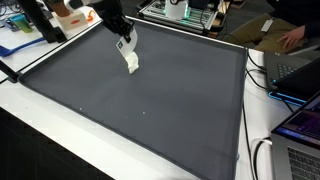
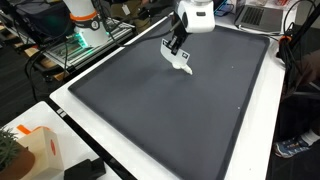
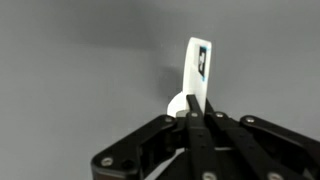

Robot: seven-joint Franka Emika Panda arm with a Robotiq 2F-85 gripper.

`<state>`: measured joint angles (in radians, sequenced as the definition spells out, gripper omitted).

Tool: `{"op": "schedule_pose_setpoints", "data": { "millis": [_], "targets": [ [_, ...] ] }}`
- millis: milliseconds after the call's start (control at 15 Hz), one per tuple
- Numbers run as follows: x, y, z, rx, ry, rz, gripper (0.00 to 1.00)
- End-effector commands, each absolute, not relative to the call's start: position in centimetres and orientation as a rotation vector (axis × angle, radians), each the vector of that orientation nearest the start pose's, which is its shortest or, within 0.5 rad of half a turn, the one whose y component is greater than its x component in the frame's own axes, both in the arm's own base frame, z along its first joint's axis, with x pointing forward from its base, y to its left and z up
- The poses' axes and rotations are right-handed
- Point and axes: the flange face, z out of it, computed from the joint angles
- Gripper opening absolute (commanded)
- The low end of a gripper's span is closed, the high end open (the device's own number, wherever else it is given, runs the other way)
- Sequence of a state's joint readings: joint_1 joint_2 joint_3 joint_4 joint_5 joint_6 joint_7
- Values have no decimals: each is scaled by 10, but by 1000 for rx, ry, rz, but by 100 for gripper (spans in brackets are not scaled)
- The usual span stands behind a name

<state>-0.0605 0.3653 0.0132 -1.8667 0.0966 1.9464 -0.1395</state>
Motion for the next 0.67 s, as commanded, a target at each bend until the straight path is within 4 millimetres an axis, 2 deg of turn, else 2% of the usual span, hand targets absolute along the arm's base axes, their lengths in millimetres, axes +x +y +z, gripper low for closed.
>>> {"op": "schedule_pose_setpoints", "data": {
  "millis": [0,267,467,600],
  "targets": [
    [573,-48,346,-2911,-130,358,1],
    [555,-41,355,-2768,-230,386,1],
    [544,-29,352,-2750,-258,397,1],
    [532,-24,361,-2721,-374,299,1]
  ]
}}
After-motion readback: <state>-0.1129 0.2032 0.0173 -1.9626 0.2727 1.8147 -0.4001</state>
